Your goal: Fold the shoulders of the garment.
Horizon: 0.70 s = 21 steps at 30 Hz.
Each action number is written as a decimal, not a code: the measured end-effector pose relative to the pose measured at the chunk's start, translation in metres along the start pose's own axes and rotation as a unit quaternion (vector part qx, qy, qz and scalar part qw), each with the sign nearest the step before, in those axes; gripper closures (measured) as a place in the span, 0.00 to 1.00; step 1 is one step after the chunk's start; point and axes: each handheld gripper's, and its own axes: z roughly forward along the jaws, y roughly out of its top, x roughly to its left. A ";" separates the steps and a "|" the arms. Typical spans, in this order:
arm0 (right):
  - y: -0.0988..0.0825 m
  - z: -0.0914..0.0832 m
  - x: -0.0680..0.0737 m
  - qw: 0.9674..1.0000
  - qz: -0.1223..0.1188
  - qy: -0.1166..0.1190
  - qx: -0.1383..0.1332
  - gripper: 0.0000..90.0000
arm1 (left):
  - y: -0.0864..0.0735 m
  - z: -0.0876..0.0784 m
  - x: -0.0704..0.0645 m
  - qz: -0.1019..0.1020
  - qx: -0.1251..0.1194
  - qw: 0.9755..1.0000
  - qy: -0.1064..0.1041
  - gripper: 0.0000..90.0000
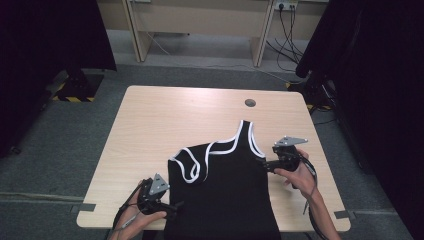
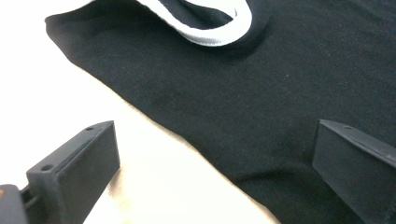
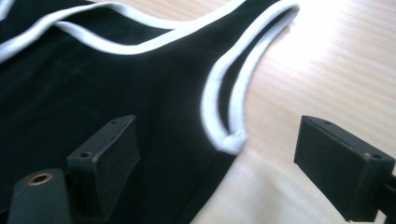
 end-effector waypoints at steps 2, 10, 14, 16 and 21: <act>0.006 0.006 -0.004 1.000 0.001 -0.004 0.006 0.16 | 0.001 0.001 0.002 0.003 0.000 1.000 -0.002 0.00; 0.032 0.031 -0.018 1.000 0.010 -0.004 -0.001 0.20 | 0.001 0.001 0.005 0.008 0.000 1.000 -0.009 0.00; 0.045 0.041 -0.018 1.000 0.007 -0.007 0.001 0.20 | 0.001 0.001 0.004 0.010 0.001 1.000 -0.007 0.00; 0.051 0.052 -0.020 1.000 0.006 -0.007 0.008 0.22 | 0.001 0.001 0.004 0.010 0.001 1.000 -0.007 0.00; 0.054 0.065 -0.022 1.000 0.008 -0.010 0.022 0.24 | 0.001 0.001 0.004 0.010 0.001 1.000 -0.007 0.00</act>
